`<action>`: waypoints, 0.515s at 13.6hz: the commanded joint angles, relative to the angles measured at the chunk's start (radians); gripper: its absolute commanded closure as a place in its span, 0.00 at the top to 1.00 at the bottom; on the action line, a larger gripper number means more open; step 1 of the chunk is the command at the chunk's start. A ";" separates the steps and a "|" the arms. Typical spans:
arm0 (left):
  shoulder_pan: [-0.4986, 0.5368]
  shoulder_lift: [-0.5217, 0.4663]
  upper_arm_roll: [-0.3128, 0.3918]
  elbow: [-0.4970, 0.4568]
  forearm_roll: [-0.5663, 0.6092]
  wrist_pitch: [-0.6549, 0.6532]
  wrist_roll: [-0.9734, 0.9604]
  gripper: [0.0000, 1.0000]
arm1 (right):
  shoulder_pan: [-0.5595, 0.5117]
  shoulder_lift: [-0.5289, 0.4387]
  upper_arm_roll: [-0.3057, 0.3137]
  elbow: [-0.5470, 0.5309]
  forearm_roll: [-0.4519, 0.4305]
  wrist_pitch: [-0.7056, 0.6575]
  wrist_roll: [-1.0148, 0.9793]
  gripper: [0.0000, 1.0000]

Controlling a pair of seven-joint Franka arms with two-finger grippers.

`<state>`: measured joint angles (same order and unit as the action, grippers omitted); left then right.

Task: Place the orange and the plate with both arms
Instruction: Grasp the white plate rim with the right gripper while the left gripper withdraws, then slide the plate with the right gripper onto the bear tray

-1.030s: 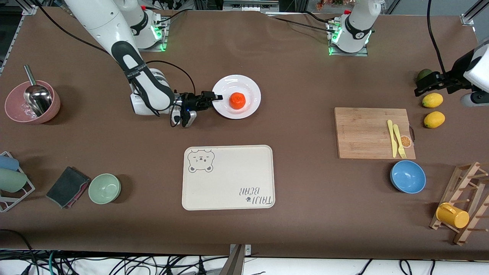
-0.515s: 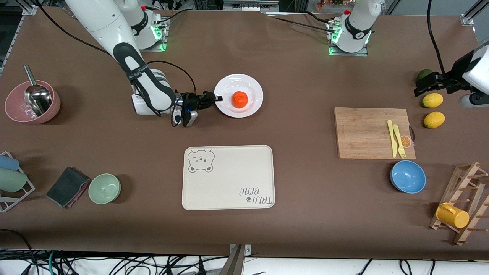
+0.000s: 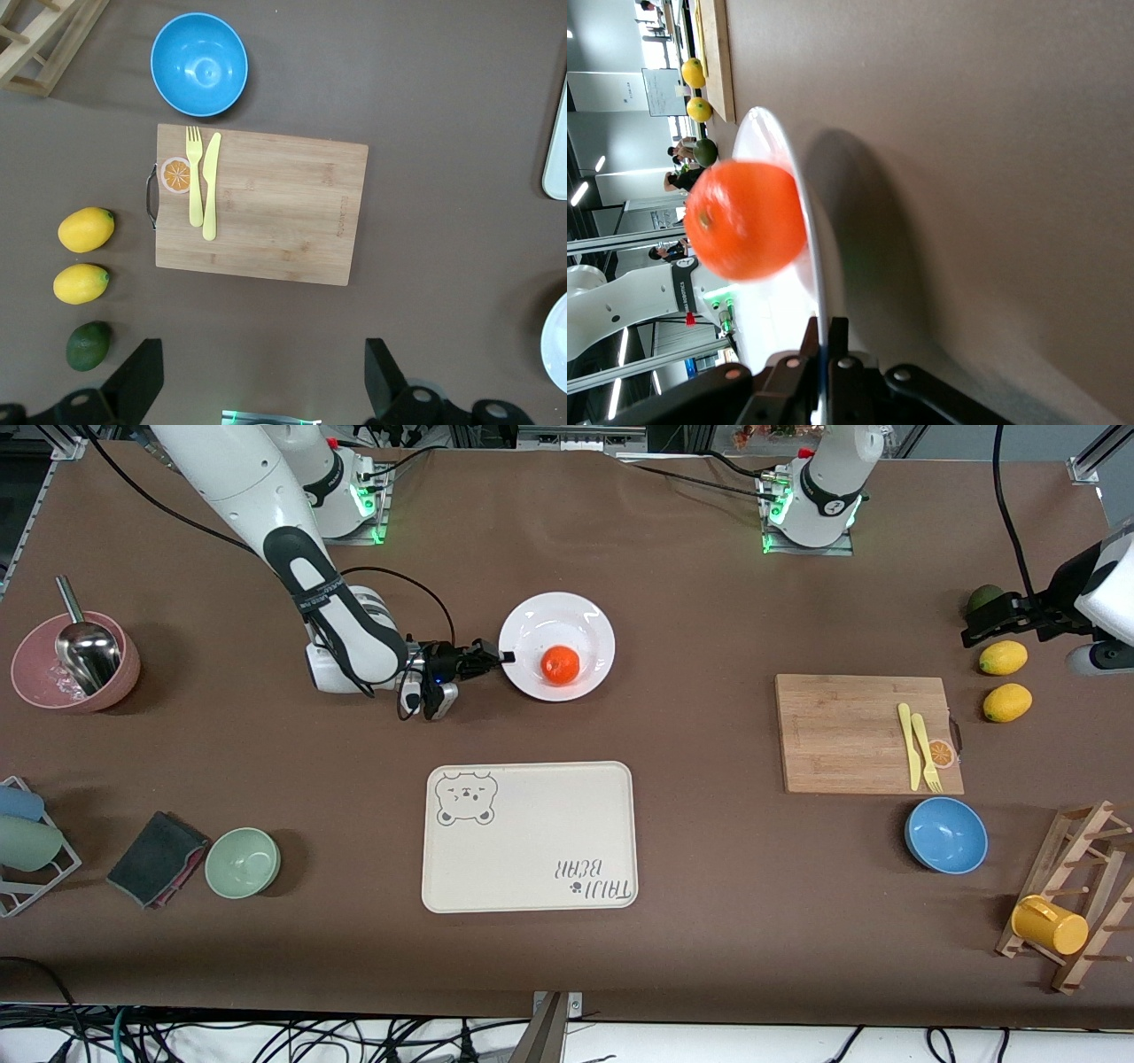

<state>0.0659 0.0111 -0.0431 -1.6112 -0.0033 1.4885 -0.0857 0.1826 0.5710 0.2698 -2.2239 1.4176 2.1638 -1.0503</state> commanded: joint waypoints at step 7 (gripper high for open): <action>0.002 0.007 -0.001 0.036 0.014 -0.036 0.012 1.00 | -0.026 0.000 -0.102 0.197 -0.078 -0.108 0.061 0.00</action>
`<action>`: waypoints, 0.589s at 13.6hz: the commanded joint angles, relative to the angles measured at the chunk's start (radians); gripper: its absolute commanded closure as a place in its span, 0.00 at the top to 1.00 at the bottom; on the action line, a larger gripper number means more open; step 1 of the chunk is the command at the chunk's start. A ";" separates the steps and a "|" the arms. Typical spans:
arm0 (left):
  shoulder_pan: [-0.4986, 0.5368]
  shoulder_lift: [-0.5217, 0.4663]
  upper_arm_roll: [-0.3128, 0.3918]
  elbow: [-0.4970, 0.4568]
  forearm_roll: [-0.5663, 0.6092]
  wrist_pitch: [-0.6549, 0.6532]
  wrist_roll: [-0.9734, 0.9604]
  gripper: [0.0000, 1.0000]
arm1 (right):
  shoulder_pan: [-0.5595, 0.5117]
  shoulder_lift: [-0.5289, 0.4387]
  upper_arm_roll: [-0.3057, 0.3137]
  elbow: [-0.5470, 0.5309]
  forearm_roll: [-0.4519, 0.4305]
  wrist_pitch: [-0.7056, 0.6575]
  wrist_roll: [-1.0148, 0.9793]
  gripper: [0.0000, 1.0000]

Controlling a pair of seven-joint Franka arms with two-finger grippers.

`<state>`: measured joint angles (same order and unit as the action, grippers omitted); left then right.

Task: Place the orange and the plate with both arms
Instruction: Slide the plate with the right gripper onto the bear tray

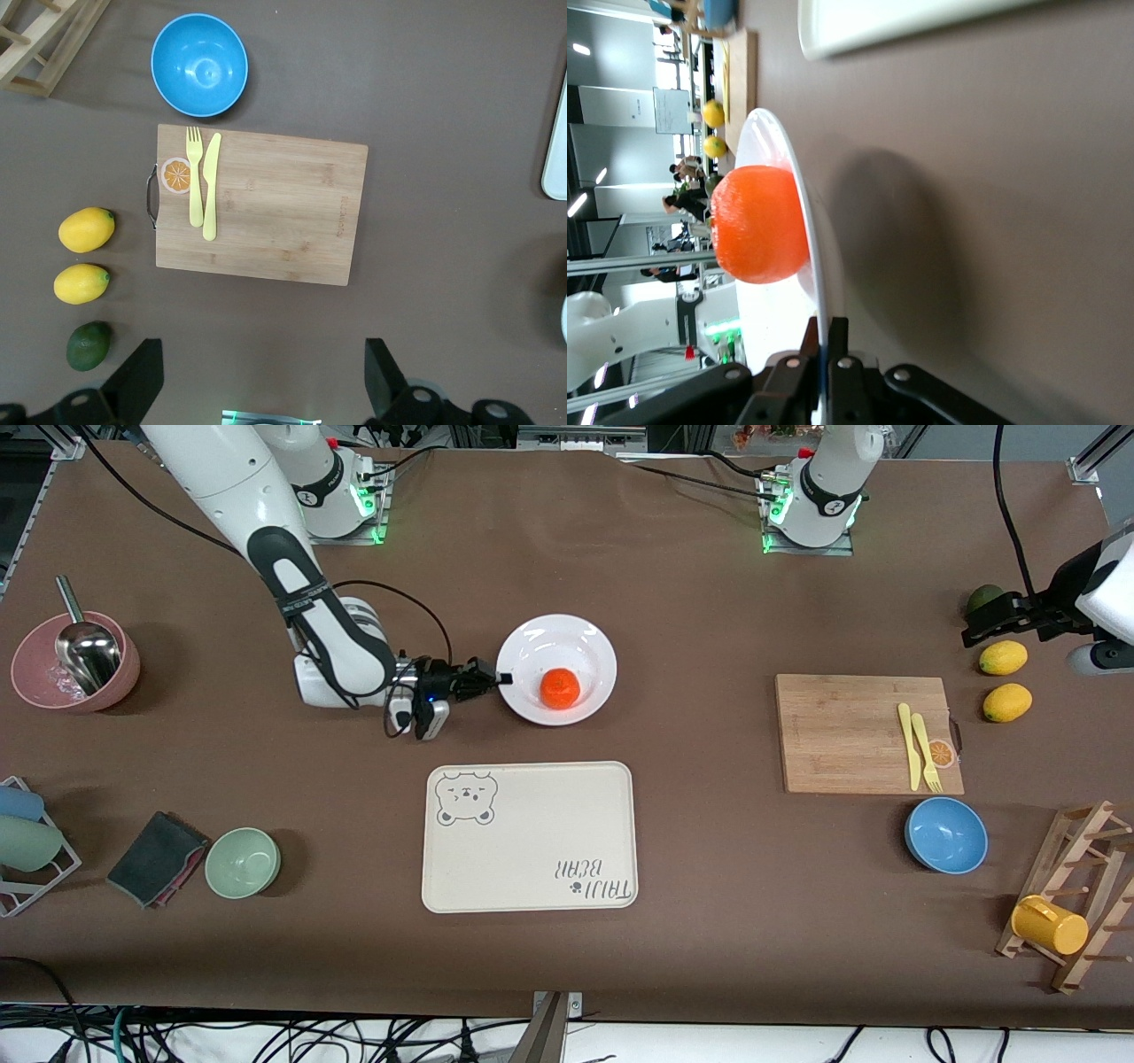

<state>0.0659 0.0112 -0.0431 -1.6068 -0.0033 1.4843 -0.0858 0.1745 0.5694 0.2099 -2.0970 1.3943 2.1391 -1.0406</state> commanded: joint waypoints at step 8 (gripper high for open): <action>0.003 0.000 0.002 0.033 0.016 -0.042 0.012 1.00 | -0.062 0.242 -0.156 0.598 -0.247 -0.225 0.417 0.00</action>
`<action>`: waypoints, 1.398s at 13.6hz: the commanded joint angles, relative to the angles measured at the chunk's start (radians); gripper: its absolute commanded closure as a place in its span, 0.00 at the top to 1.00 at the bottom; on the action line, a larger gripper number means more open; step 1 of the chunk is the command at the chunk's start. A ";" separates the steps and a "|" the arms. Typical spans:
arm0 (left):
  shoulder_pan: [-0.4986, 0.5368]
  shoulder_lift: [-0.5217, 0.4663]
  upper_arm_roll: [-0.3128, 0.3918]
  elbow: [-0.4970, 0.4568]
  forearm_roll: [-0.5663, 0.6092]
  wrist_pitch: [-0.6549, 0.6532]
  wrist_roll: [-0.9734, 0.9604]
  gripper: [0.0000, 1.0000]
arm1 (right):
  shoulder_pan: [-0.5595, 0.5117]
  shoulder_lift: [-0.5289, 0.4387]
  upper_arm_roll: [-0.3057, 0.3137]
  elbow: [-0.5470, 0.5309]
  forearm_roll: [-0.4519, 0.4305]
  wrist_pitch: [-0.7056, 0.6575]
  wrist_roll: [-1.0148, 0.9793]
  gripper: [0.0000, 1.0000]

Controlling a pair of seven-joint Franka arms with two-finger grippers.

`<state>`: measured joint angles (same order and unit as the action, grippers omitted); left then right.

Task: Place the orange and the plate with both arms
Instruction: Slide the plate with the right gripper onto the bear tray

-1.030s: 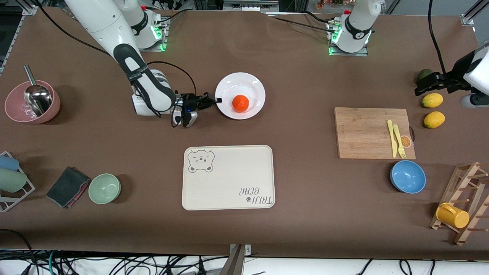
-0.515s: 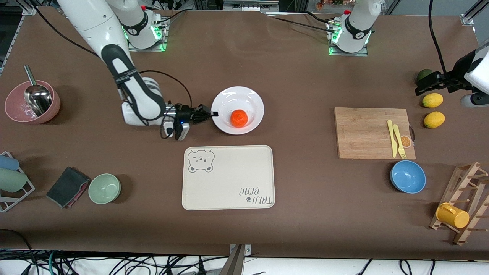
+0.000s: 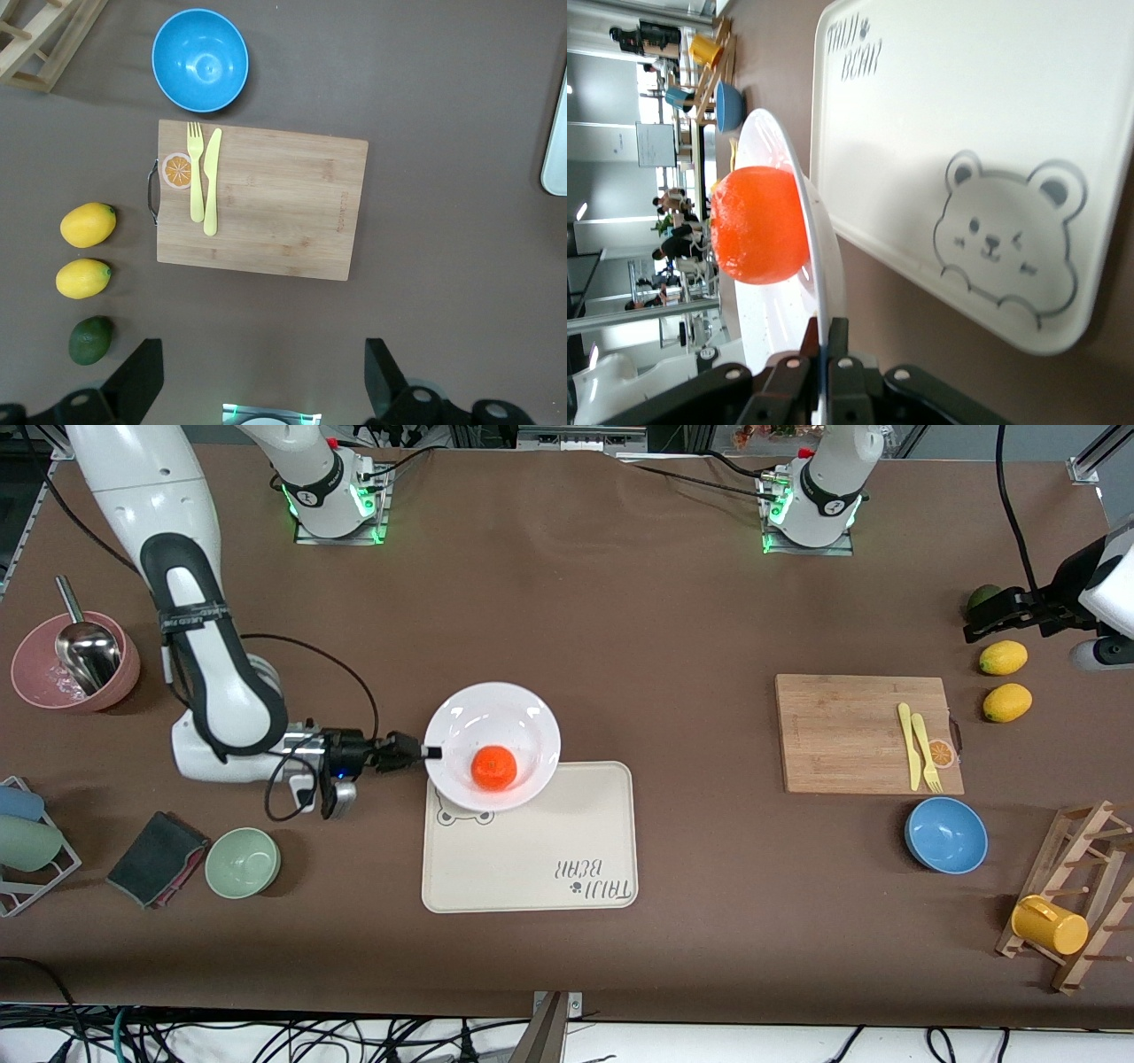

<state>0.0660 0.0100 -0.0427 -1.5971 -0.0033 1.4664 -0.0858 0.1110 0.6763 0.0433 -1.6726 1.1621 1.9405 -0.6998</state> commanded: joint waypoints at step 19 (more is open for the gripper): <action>0.008 0.008 -0.005 0.023 0.016 -0.058 0.011 1.00 | 0.093 0.289 0.004 0.358 0.039 0.138 0.201 1.00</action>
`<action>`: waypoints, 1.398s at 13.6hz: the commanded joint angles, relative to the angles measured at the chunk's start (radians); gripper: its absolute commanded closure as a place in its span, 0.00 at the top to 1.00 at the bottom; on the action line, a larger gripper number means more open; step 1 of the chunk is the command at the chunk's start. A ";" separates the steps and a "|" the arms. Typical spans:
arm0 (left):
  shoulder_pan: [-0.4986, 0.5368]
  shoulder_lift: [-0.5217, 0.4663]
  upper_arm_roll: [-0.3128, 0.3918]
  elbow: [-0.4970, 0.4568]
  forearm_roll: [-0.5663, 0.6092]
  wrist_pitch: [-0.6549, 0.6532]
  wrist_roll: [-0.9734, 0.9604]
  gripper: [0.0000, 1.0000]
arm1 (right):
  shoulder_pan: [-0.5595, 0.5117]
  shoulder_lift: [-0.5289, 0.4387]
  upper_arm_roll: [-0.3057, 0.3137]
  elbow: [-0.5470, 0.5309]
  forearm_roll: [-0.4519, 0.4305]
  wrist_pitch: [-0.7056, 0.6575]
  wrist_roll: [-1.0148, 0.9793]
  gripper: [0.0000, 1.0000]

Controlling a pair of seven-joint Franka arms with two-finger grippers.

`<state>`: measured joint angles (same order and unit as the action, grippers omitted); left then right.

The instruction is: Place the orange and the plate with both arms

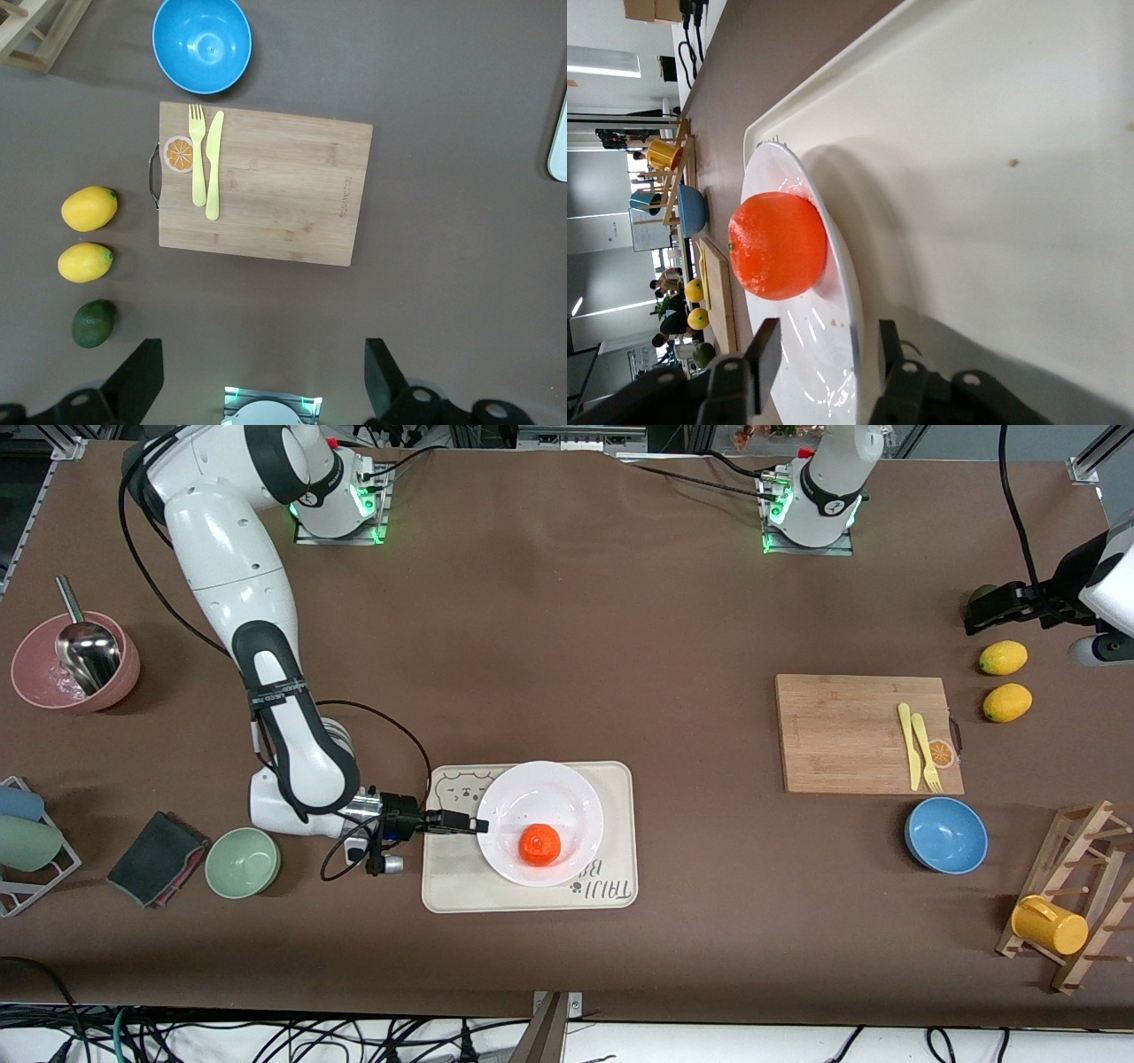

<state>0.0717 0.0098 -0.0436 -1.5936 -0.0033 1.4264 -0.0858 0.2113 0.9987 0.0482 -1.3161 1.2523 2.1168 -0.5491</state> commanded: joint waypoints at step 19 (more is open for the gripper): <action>-0.003 0.001 -0.044 0.007 0.019 -0.029 0.011 1.00 | 0.000 -0.661 -0.234 -0.003 -1.192 -0.633 0.527 1.00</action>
<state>0.0689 0.0122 -0.0852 -1.5930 0.0008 1.4088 -0.0857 0.2009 0.4279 -0.1879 -1.2864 0.0813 1.5449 -0.0958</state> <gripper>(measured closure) 0.000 0.000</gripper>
